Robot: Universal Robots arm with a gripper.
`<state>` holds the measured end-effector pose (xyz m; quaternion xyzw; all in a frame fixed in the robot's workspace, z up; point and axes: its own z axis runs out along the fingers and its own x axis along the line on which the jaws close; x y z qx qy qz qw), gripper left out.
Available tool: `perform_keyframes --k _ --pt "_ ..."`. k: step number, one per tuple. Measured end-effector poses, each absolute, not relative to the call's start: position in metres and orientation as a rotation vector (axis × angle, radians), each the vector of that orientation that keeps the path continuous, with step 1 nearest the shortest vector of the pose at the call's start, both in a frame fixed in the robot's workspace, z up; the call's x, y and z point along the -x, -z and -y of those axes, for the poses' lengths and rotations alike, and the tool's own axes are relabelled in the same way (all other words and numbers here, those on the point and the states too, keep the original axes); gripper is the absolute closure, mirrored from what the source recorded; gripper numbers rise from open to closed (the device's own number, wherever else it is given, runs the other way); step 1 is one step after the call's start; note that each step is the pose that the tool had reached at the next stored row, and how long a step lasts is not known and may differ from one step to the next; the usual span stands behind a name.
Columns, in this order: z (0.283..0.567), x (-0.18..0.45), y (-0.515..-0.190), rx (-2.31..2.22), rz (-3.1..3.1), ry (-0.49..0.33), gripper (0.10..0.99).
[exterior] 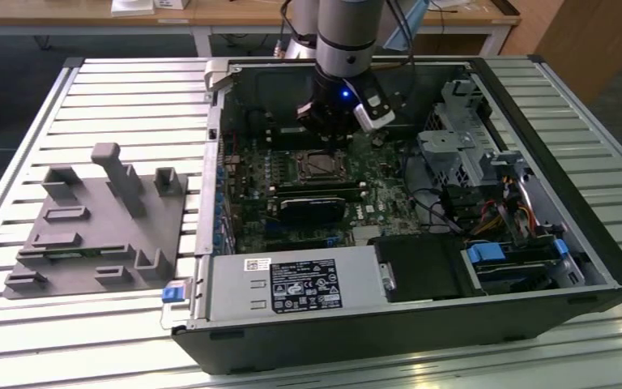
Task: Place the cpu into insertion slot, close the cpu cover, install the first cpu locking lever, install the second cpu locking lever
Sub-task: 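Install the second cpu locking lever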
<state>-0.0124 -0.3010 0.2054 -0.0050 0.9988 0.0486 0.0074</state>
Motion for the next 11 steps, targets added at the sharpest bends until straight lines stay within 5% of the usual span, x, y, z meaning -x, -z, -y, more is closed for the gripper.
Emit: perform_keyframes --k 11 --pt "0.3034 0.0119 -0.2057 0.016 -3.125 -0.152 0.965"
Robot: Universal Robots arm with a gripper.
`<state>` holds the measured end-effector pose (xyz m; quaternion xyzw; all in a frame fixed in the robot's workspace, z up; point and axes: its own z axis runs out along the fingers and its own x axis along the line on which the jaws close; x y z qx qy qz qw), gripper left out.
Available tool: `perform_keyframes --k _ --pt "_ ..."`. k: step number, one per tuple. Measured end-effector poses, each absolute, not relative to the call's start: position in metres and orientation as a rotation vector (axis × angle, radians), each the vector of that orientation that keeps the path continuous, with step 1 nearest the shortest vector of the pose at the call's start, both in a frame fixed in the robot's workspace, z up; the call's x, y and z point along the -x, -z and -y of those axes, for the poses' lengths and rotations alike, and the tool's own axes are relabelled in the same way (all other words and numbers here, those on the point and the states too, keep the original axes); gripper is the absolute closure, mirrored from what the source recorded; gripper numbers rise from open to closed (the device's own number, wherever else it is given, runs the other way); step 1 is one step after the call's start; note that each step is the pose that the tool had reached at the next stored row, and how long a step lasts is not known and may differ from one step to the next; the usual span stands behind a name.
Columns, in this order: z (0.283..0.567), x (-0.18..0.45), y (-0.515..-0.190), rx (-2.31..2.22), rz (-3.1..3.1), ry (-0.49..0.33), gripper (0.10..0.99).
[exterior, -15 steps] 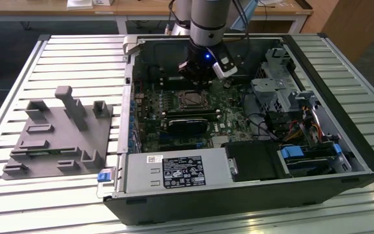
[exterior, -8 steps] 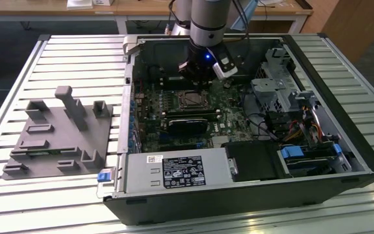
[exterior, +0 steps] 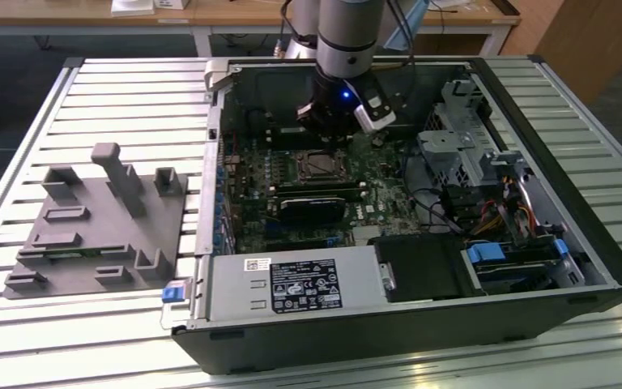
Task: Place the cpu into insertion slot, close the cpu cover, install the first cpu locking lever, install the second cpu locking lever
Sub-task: 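Install the second cpu locking lever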
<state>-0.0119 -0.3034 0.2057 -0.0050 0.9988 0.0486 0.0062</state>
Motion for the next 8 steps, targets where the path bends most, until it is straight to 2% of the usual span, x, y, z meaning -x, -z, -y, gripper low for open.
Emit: perform_keyframes --k 8 --pt "0.303 0.012 -0.224 0.014 -3.141 -0.153 0.965"
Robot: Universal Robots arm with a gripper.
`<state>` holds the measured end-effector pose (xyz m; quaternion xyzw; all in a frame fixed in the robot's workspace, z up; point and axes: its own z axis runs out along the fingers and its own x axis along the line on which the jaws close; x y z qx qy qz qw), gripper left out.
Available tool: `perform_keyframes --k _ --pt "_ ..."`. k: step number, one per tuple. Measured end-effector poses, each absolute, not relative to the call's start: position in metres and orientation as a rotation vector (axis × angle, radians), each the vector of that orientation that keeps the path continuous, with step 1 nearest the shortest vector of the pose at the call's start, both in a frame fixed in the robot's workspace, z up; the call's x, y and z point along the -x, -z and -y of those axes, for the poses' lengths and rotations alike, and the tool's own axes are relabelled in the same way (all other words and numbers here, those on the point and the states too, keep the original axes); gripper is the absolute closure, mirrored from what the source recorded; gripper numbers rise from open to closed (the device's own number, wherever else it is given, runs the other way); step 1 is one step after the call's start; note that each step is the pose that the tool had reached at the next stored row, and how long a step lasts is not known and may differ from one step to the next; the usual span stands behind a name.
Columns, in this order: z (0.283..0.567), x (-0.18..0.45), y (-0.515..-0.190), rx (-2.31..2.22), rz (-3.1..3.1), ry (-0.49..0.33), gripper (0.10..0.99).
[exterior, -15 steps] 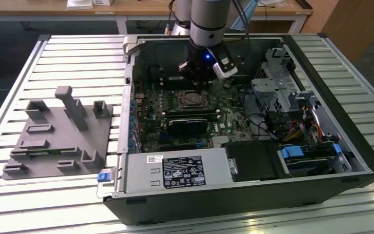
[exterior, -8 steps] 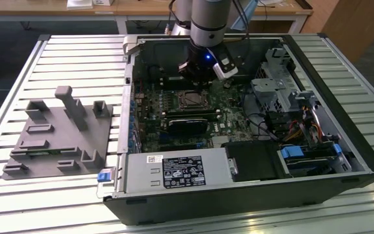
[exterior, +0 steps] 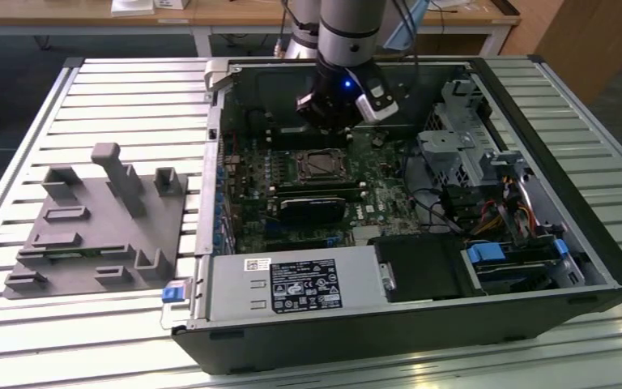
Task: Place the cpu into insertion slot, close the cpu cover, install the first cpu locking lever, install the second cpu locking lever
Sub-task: 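Install the second cpu locking lever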
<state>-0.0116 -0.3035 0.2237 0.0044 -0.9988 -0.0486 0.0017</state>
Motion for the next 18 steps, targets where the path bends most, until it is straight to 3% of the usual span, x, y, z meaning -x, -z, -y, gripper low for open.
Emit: perform_keyframes --k 18 --pt "0.330 0.011 -0.227 -0.012 3.115 0.160 0.965"
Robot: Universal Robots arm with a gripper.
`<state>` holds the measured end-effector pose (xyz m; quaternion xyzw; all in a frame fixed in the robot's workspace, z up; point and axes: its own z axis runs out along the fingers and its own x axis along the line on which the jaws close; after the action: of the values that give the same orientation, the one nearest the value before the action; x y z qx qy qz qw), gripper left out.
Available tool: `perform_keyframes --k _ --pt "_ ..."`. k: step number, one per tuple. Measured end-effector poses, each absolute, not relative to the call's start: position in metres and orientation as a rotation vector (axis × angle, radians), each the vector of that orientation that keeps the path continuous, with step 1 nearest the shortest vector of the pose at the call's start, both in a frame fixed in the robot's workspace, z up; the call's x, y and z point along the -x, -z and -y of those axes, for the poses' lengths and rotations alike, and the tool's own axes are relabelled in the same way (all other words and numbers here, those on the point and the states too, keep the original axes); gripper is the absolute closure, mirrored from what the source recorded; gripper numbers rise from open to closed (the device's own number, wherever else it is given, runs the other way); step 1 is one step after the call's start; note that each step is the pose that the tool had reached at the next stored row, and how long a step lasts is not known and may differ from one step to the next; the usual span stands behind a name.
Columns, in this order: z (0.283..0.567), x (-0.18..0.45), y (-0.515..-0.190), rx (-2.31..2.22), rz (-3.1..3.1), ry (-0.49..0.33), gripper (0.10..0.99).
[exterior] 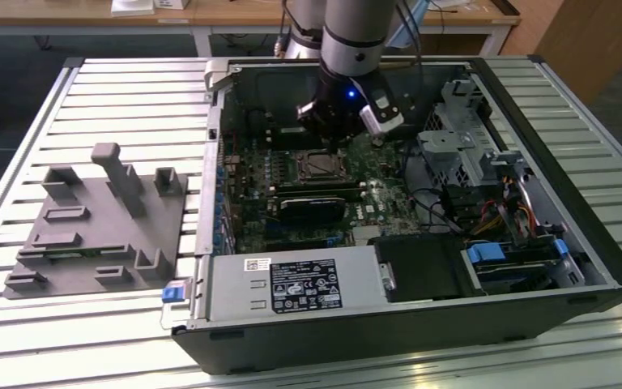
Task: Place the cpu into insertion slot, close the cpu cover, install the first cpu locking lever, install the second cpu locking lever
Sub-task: 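Install the second cpu locking lever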
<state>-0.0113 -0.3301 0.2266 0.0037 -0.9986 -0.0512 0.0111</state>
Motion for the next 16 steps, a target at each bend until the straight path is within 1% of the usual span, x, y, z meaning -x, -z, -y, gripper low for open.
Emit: perform_keyframes --k 11,16 --pt "0.351 0.011 -0.227 -0.012 3.115 0.168 0.965" --pt "0.355 0.010 -0.227 -0.012 3.113 0.179 0.965"
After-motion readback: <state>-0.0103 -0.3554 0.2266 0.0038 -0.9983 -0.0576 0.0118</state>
